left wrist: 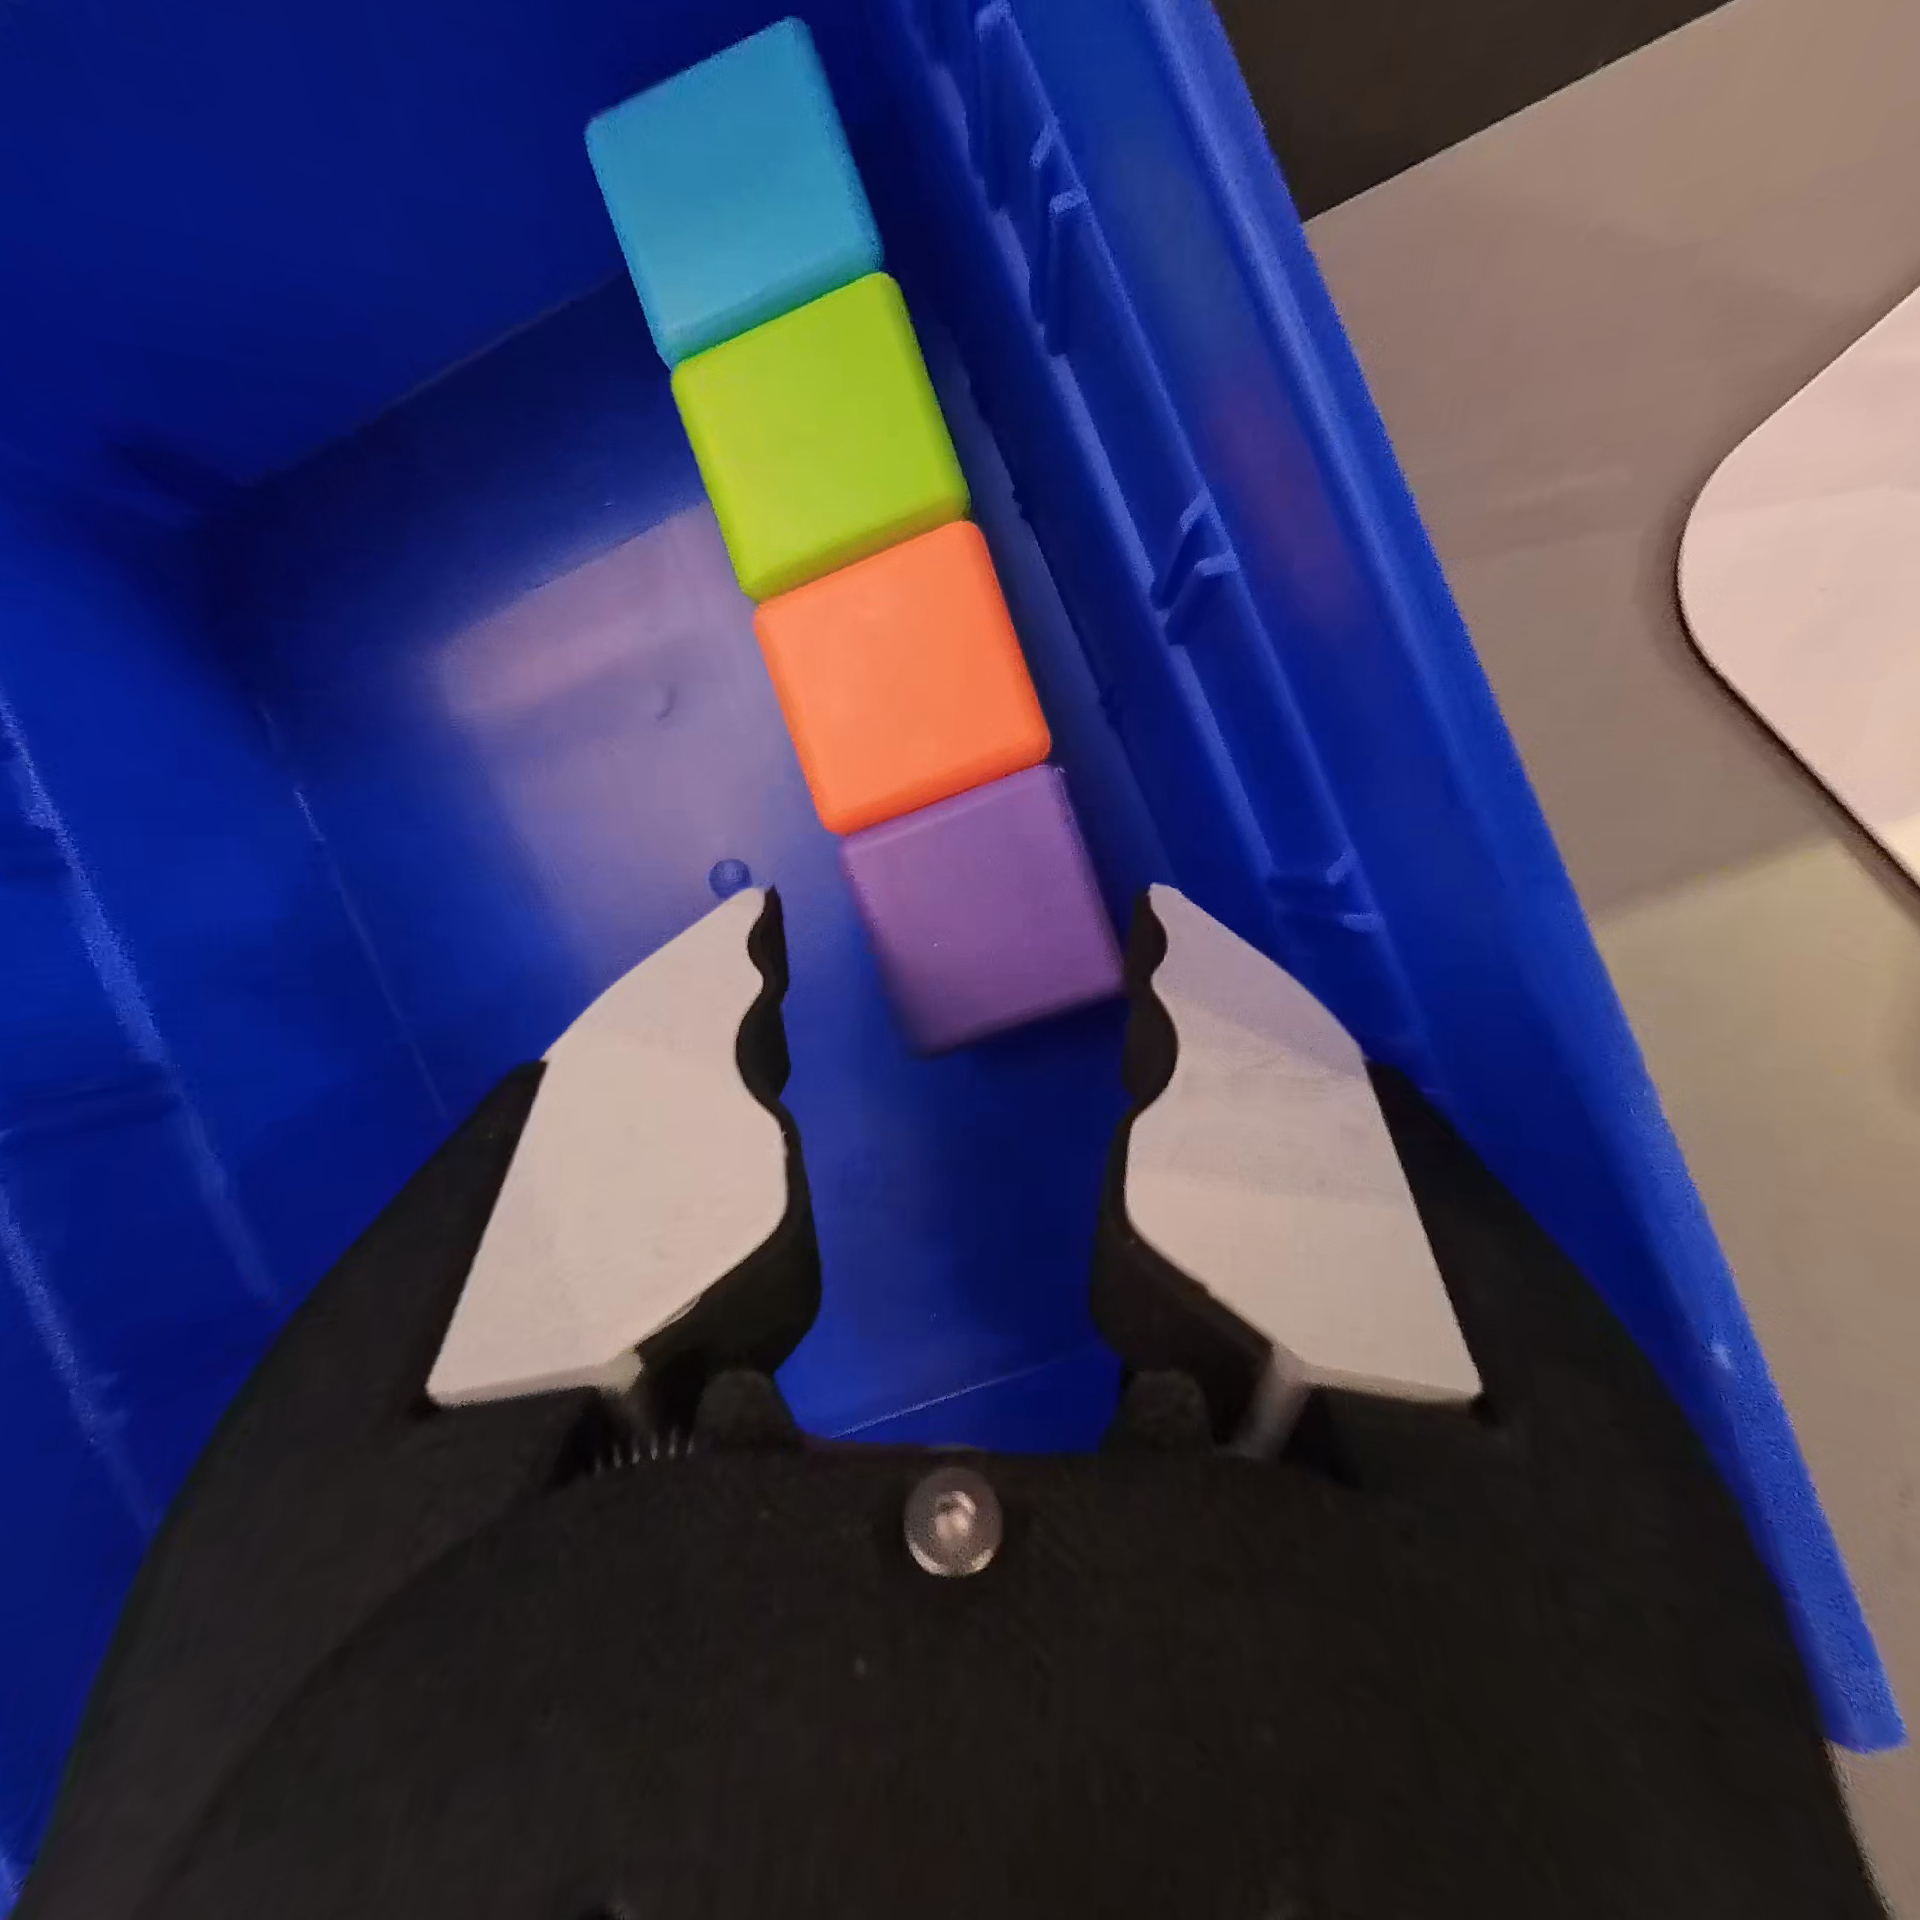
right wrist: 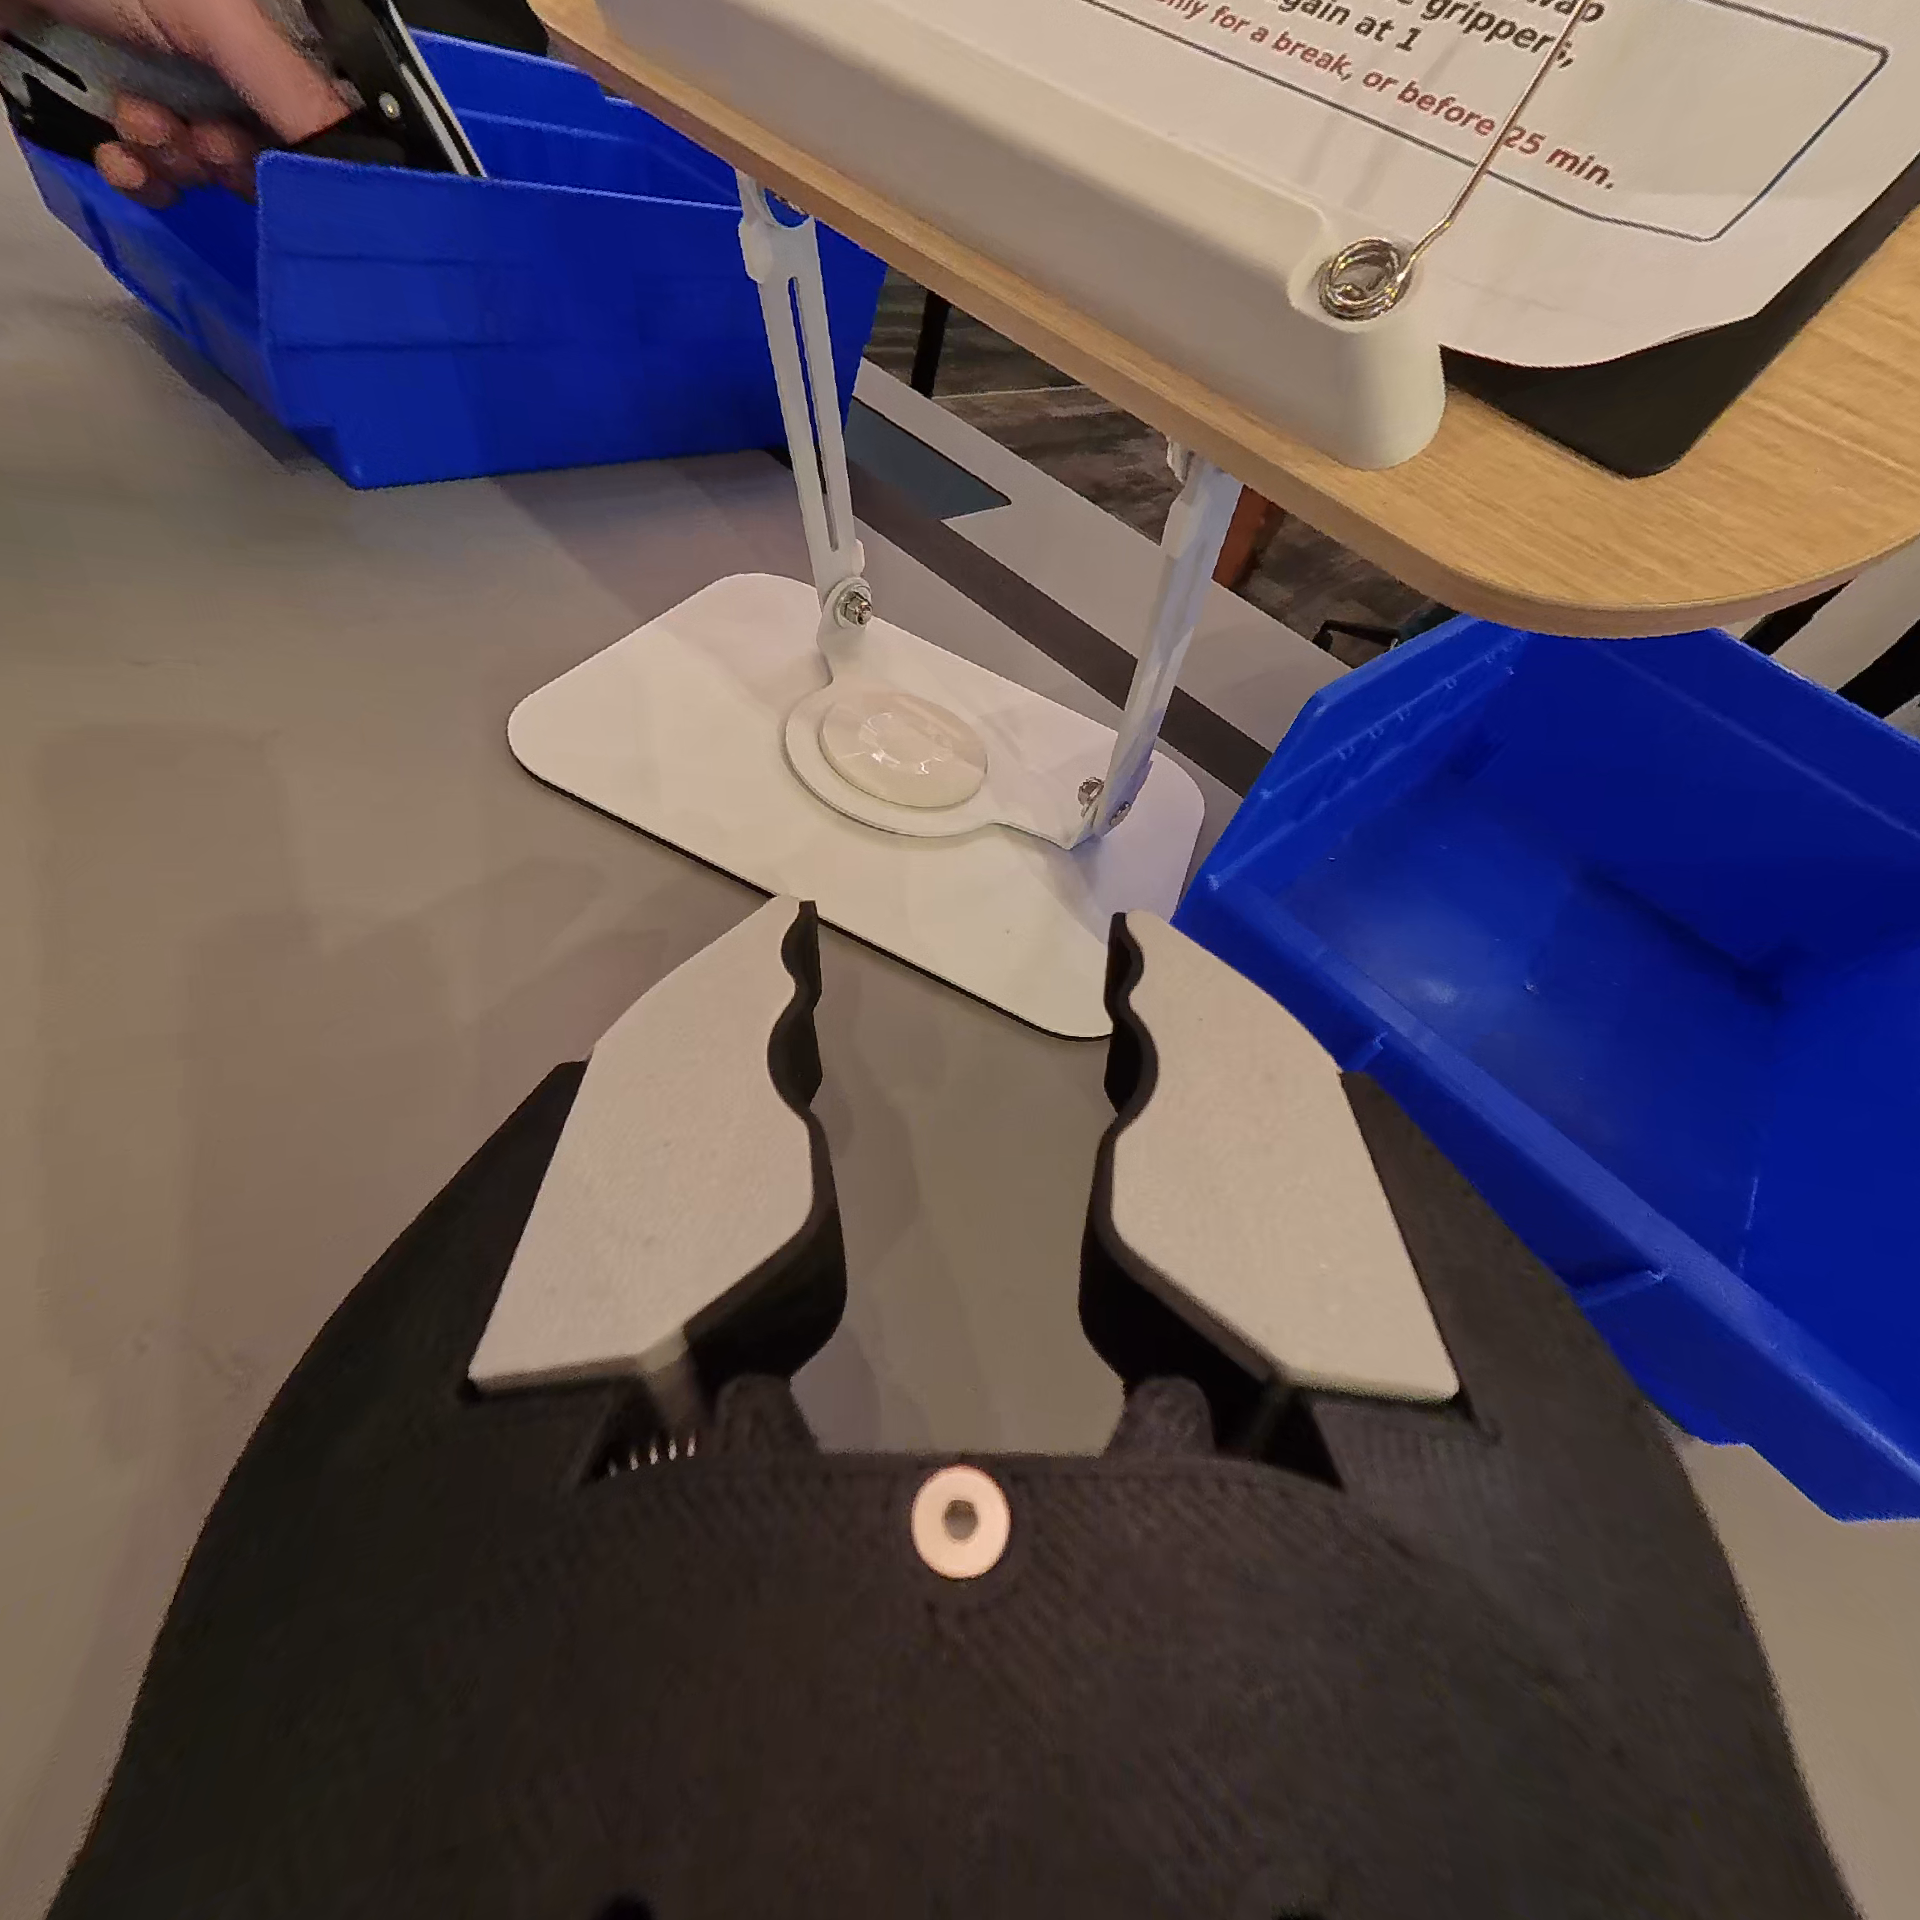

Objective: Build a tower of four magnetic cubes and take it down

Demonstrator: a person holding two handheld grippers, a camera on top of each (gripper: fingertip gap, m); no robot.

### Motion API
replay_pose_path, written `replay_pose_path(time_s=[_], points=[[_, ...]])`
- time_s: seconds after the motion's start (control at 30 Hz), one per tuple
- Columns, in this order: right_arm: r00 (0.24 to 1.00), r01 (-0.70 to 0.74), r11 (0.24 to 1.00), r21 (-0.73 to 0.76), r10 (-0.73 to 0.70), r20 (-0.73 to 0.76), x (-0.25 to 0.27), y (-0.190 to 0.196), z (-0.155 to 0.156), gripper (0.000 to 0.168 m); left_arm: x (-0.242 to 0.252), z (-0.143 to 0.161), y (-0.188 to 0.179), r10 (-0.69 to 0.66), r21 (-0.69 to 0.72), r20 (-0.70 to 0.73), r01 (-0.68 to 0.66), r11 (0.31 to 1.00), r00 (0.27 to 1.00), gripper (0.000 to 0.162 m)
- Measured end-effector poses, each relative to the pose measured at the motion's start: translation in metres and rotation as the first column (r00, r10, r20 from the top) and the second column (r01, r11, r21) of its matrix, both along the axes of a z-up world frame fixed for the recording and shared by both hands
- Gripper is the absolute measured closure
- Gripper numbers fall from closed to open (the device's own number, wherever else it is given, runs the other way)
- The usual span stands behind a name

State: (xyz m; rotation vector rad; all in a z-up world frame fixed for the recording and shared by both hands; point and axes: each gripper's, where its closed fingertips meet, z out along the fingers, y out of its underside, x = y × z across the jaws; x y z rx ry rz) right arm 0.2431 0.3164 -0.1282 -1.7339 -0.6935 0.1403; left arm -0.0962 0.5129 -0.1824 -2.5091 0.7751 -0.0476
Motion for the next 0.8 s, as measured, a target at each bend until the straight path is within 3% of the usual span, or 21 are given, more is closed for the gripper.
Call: replay_pose_path(time_s=[0.17,0.8], points=[[1.000,-0.006,1.000,0.001,0.006,0.006,-0.002,-0.001,0.000,0.115,-0.007,-0.008,0.007,0.027,-0.013,0.009,-0.027,1.000,1.000,0.114],[1.000,-0.023,1.000,-0.017,0.023,0.010,-0.005,-0.001,-0.004,0.116,-0.030,0.011,0.008,-0.029,0.066,0.104,0.022,0.998,0.994,0.114]])
